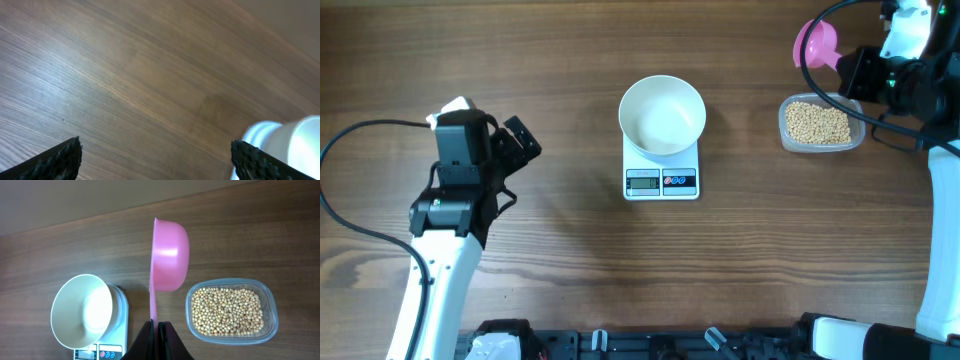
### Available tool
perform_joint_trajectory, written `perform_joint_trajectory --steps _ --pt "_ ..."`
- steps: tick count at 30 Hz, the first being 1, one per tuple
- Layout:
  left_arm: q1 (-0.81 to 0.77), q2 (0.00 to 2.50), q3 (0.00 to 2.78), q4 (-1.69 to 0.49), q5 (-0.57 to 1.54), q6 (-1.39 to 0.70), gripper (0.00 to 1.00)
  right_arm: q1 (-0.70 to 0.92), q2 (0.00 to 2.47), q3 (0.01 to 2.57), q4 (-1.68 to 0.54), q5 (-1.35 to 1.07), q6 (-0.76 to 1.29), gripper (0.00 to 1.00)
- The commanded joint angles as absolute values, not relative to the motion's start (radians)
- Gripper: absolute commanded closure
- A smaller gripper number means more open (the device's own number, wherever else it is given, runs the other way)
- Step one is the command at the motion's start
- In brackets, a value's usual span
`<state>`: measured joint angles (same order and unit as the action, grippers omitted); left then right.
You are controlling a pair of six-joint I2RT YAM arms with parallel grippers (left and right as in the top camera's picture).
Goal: Scoop item into bowl and weigh 150g on scale
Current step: 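Move the left gripper to the scale's front buttons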
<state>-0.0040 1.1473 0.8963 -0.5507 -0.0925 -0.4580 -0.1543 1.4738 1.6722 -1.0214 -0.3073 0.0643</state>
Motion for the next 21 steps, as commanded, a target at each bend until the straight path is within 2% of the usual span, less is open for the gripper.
perform_joint_trajectory --steps 1,3,5,8,12,14,18,21 --pt "0.002 1.154 0.897 -0.572 0.229 -0.421 0.00 -0.157 1.477 1.687 -1.019 -0.324 0.049 0.96" --pt "0.002 1.153 0.897 -0.593 0.482 -0.232 0.00 -0.157 1.477 1.687 -1.019 -0.324 0.052 0.96" --pt "0.002 1.152 0.897 -0.628 0.640 -0.115 0.00 -0.157 1.477 1.687 -1.018 -0.323 0.052 0.96" --pt "0.002 1.162 0.896 -0.655 0.607 -0.086 0.00 -0.157 1.477 1.687 -1.018 -0.323 0.052 0.96" --pt "-0.051 1.185 0.896 -0.671 0.678 -0.086 0.00 -0.157 1.477 1.687 -1.007 -0.323 0.052 0.96" --pt "-0.176 1.173 0.896 -0.670 0.563 -0.119 0.00 -0.157 1.477 1.687 -1.007 -0.323 0.052 0.96" --pt "-0.416 1.171 0.896 -0.667 0.087 -0.327 0.00 -0.157 1.477 1.687 -1.009 -0.323 0.052 0.96" --pt "-0.469 1.171 0.896 -0.651 0.036 -0.349 0.00 -0.157 1.477 1.687 -1.018 -0.323 0.052 0.96"
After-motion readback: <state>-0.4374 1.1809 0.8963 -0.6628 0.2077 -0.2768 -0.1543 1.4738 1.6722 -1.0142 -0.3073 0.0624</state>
